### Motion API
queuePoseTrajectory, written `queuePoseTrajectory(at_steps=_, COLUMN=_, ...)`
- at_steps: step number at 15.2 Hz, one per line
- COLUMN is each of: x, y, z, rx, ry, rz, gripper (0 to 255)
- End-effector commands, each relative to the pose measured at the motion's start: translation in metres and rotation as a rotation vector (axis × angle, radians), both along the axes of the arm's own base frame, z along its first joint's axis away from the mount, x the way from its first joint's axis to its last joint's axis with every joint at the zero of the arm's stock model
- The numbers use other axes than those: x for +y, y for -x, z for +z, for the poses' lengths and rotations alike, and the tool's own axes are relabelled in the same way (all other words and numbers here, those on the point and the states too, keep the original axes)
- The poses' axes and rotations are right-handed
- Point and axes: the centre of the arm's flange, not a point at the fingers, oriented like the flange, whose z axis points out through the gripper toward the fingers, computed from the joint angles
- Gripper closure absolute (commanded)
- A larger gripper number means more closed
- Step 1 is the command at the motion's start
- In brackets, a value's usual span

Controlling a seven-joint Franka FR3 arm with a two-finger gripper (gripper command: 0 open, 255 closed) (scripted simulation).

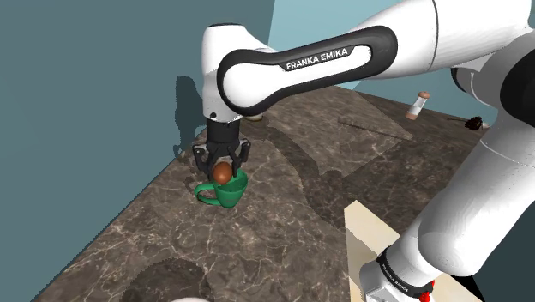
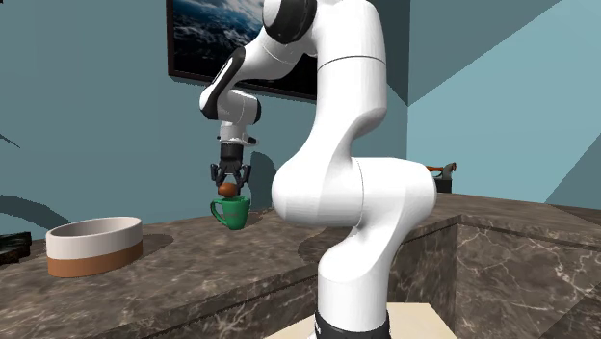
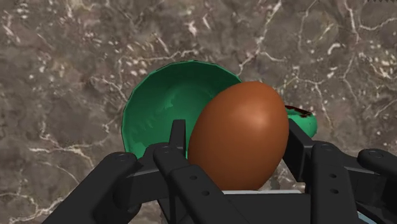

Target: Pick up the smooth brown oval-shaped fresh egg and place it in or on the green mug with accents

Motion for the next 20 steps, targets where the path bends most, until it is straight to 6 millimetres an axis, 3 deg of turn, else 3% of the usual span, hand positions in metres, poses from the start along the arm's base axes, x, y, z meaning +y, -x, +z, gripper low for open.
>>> queuePoseTrajectory(at_steps=1, x=0.0, y=0.0, z=-0.003, rx=-0.001, ry=0.0, rz=0.0, gripper=255)
queuePoseTrajectory(at_steps=7, x=0.0, y=0.0, z=-0.003, rx=-0.001, ry=0.0, rz=0.0, gripper=255)
queuePoseTrajectory(at_steps=8, x=0.0, y=0.0, z=-0.003, rx=-0.001, ry=0.0, rz=0.0, gripper=0)
queuePoseTrajectory(at_steps=13, x=0.0, y=0.0, z=-0.003, rx=-0.001, ry=0.0, rz=0.0, gripper=0)
queuePoseTrajectory(at_steps=17, x=-0.002, y=-0.007, z=0.046, rx=-0.001, ry=0.0, rz=0.0, gripper=0)
queuePoseTrajectory(at_steps=20, x=-0.002, y=-0.007, z=0.046, rx=-0.001, ry=0.0, rz=0.0, gripper=0)
